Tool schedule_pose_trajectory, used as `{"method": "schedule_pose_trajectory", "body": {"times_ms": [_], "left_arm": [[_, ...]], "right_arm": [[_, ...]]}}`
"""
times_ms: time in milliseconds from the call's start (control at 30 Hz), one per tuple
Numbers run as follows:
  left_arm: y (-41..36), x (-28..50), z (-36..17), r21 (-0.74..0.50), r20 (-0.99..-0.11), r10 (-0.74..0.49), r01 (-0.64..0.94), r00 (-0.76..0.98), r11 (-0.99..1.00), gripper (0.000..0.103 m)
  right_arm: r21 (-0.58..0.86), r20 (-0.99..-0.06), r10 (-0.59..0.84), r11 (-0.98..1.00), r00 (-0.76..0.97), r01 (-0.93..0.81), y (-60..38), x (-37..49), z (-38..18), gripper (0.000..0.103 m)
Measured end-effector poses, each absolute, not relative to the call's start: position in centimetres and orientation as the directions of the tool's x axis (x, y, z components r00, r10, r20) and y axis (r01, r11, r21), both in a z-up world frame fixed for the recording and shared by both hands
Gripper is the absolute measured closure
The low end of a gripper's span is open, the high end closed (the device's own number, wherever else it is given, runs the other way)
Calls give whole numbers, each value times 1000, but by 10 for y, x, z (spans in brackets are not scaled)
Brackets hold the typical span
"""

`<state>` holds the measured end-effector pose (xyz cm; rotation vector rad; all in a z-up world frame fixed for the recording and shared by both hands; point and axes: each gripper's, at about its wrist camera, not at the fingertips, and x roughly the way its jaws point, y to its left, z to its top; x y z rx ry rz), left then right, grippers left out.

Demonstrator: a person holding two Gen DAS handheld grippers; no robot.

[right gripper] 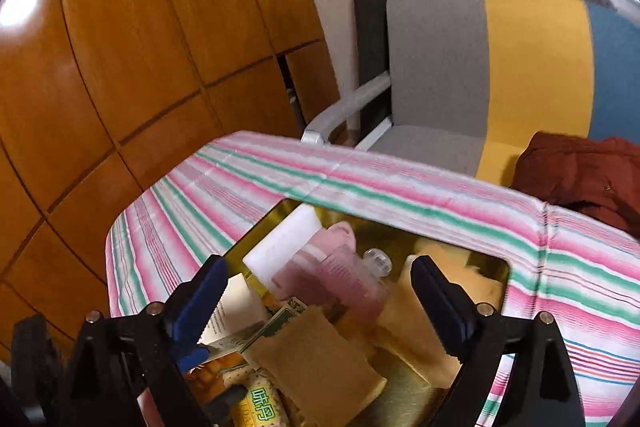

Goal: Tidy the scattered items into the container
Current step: 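Move both tools from the tray back toward the remaining items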

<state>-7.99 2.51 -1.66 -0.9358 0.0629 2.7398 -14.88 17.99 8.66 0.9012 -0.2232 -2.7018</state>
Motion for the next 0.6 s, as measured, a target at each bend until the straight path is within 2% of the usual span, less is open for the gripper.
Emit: {"method": "schedule_pose_trajectory", "body": {"times_ms": [200, 433, 600], "left_arm": [[27, -73, -8, -24, -594, 201, -233, -779, -972, 55], [34, -57, 14, -11, -561, 173, -202, -809, -979, 51], [52, -50, 29, -67, -565, 264, -276, -782, -959, 51]], "right_arm": [[173, -490, -150, -982, -859, 73, 210, -107, 96, 0], [176, -542, -76, -984, -837, -24, 277, -66, 87, 0], [122, -607, 31, -984, -794, -131, 346, -25, 72, 0]]}}
